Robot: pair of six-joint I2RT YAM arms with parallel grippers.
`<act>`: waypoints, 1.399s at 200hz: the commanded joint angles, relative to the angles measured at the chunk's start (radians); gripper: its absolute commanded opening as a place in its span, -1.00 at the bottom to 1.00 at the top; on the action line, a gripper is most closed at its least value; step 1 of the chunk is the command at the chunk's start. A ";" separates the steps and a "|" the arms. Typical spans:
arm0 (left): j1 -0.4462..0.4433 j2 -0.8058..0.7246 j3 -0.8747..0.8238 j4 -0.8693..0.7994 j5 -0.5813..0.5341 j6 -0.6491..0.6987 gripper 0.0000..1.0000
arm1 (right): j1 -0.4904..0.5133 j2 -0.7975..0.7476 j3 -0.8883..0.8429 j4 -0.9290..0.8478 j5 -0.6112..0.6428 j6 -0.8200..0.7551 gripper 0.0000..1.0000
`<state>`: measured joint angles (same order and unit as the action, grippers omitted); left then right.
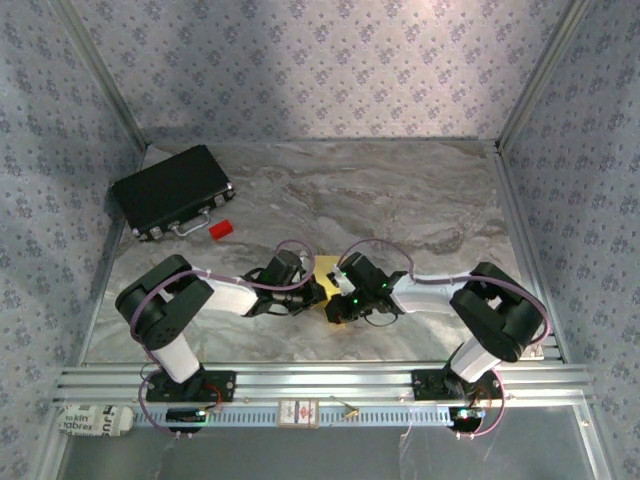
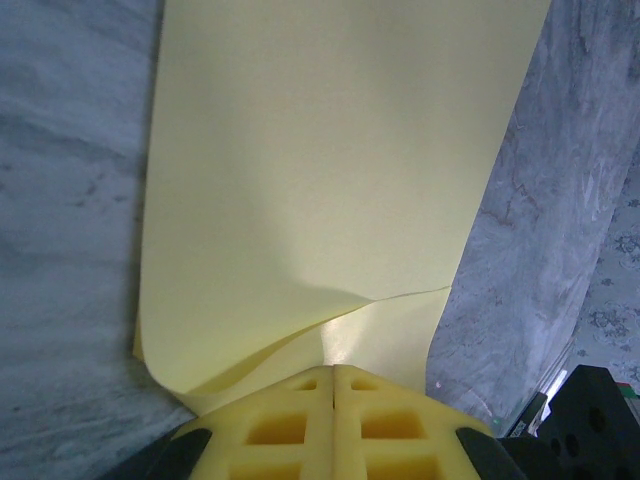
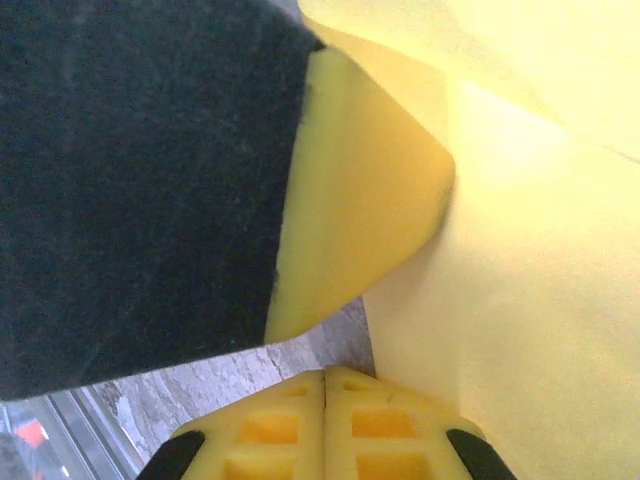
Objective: Fold a paper plane with a square sheet of paper (pick it up from the middle)
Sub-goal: Third fold the triangle at the center of the table.
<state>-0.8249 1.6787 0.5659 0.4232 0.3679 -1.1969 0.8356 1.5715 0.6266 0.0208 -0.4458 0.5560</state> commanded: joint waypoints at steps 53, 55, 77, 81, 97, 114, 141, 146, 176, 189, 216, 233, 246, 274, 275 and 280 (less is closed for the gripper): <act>0.000 0.036 -0.026 -0.070 -0.023 0.017 -1.00 | -0.030 -0.083 0.001 -0.003 -0.049 0.051 -0.83; 0.001 0.036 -0.026 -0.069 -0.023 0.017 -1.00 | -0.031 -0.084 0.005 -0.006 -0.048 0.050 -0.82; 0.001 0.036 -0.029 -0.070 -0.022 0.017 -1.00 | -0.041 -0.068 0.031 -0.007 -0.038 0.052 -0.81; 0.001 0.036 -0.029 -0.069 -0.023 0.017 -1.00 | -0.041 -0.060 0.034 -0.007 -0.037 0.053 -0.81; 0.001 0.039 -0.028 -0.067 -0.021 0.017 -1.00 | -0.041 -0.026 0.037 0.003 -0.031 0.064 -0.80; 0.001 0.037 -0.030 -0.067 -0.022 0.015 -1.00 | -0.041 0.007 0.026 0.014 -0.034 0.064 -0.80; 0.001 0.036 -0.032 -0.067 -0.021 0.015 -1.00 | -0.050 0.029 -0.011 0.021 -0.043 0.098 -0.79; 0.001 0.037 -0.033 -0.067 -0.021 0.015 -1.00 | -0.049 0.027 -0.020 0.025 -0.048 0.101 -0.79; 0.003 0.035 -0.038 -0.067 -0.023 0.015 -1.00 | -0.047 -0.017 -0.080 0.038 -0.068 0.120 -0.79; 0.004 0.036 -0.041 -0.067 -0.026 0.016 -1.00 | -0.047 -0.039 -0.100 0.032 -0.073 0.120 -0.78; 0.007 0.038 -0.046 -0.067 -0.027 0.014 -1.00 | -0.047 -0.079 -0.140 0.031 -0.083 0.128 -0.78; 0.006 0.038 -0.049 -0.064 -0.027 0.011 -1.00 | -0.046 -0.097 -0.159 0.023 -0.088 0.127 -0.78; 0.006 0.039 -0.050 -0.061 -0.027 0.009 -1.00 | -0.046 -0.108 -0.173 0.013 -0.094 0.123 -0.78; 0.008 0.038 -0.049 -0.060 -0.028 0.007 -1.00 | -0.048 -0.148 -0.196 -0.014 -0.092 0.118 -0.78; 0.007 0.038 -0.049 -0.059 -0.028 0.008 -1.00 | -0.047 -0.149 -0.196 -0.016 -0.091 0.119 -0.78; 0.008 0.038 -0.050 -0.059 -0.027 0.006 -1.00 | -0.048 -0.157 -0.197 -0.022 -0.092 0.116 -0.78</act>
<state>-0.8246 1.6794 0.5529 0.4503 0.3698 -1.1976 0.7883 1.4498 0.4610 0.1024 -0.5137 0.6662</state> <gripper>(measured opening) 0.045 0.108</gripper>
